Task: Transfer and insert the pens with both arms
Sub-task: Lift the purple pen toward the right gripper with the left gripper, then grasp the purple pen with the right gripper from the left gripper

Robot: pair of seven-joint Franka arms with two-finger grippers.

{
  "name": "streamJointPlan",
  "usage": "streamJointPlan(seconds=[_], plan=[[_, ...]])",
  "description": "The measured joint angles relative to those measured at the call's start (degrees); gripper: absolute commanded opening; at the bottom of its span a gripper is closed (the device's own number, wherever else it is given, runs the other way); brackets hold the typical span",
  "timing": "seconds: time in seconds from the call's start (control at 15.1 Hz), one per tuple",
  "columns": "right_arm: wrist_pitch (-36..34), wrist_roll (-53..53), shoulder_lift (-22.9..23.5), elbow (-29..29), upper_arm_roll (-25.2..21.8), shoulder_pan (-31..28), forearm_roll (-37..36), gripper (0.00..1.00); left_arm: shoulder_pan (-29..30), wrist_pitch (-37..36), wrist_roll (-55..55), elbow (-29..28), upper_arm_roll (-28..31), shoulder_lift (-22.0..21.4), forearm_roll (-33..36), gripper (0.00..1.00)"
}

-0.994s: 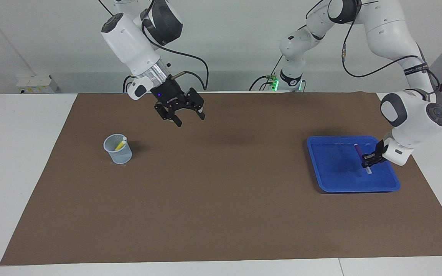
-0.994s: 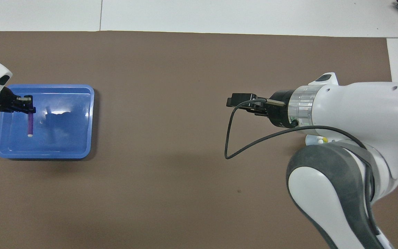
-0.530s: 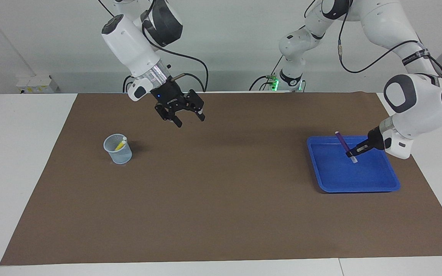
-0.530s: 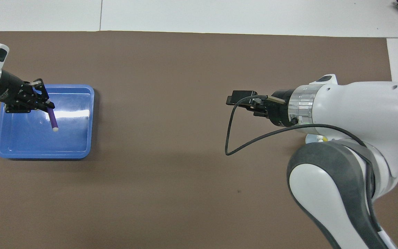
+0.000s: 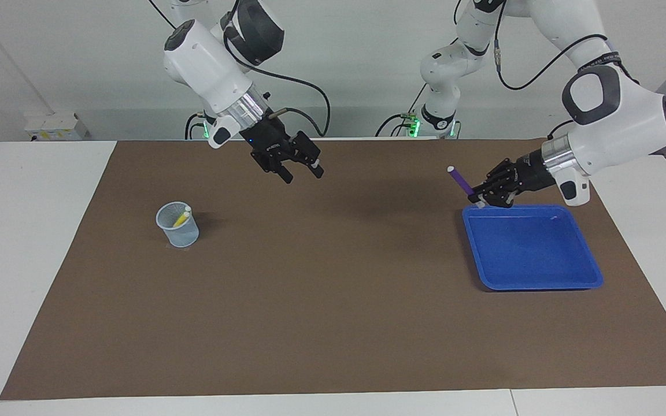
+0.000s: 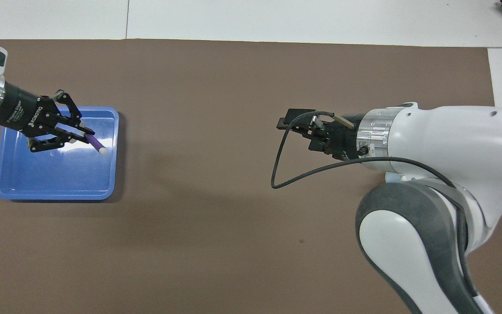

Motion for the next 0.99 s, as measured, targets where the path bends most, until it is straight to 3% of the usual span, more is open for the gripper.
streamJointPlan(seconds=[0.27,0.53,0.99], plan=[[0.3,7.9,0.0,3.2,2.2,0.1,0.1,1.0,0.0,-0.4,-7.4,-3.6,-0.1,-1.2,-7.7,0.0],[9.9,16.9,0.8,3.3,4.9,5.2,0.1,1.0,-1.8,-0.2,-13.5,-8.2,-0.2,-3.6,-11.6,0.0],[15.6,18.2,5.2,3.3,5.0,10.5,-1.9,1.0,-7.5,5.2,-18.5,-12.2,-0.2,-6.1,-14.0,0.0]])
